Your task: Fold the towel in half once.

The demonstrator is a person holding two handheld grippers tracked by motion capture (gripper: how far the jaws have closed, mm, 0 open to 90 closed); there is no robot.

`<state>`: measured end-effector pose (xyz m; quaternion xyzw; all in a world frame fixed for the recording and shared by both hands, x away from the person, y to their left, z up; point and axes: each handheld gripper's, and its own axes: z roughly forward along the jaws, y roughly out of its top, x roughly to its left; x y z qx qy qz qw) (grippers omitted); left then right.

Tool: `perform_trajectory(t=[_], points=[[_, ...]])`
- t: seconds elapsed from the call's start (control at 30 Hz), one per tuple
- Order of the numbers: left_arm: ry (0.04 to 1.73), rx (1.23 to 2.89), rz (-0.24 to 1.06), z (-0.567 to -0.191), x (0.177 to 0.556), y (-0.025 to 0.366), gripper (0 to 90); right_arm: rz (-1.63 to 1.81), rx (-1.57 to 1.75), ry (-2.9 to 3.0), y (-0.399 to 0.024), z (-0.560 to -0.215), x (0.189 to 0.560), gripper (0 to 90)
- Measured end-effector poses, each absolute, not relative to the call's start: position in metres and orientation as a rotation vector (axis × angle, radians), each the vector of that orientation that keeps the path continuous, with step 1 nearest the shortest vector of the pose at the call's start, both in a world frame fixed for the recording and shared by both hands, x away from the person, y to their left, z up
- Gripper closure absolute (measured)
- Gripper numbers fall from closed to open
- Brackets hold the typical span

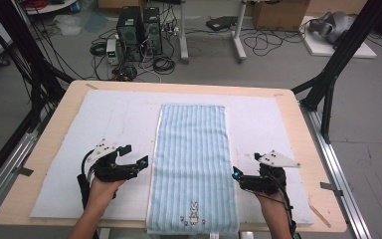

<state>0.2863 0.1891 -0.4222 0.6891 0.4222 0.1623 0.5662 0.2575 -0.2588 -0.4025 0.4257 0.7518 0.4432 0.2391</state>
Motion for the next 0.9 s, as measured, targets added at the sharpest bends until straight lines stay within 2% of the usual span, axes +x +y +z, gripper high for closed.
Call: perform_trajectory(t=[0.53, 0.63, 0.67, 0.73, 0.8, 0.9], points=[[1.037, 1.654, 0.408, -0.419, 0.302, 0.191, 15.9, 1.187, 1.210, 2.075, -0.251, -0.409, 0.270, 10.8], [1.062, 1.659, 0.381, -0.422, 0.308, 0.188, 16.4, 1.172, 1.236, 2.084, -0.250, -0.413, 0.274, 11.1], [1.067, 1.668, 0.376, -0.424, 0.310, 0.186, 17.2, 1.156, 1.251, 2.092, -0.249, -0.414, 0.276, 14.4], [1.084, 1.689, 0.377, -0.428, 0.312, 0.181, 18.6, 1.146, 1.282, 2.114, -0.249, -0.415, 0.278, 34.3], [1.080, 1.718, 0.344, -0.432, 0.316, 0.175, 23.1, 1.140, 1.312, 2.105, -0.247, -0.418, 0.278, 43.8], [1.114, 1.713, 0.308, -0.438, 0.324, 0.169, 34.6, 1.101, 1.320, 2.119, -0.243, -0.421, 0.282, 49.0]])
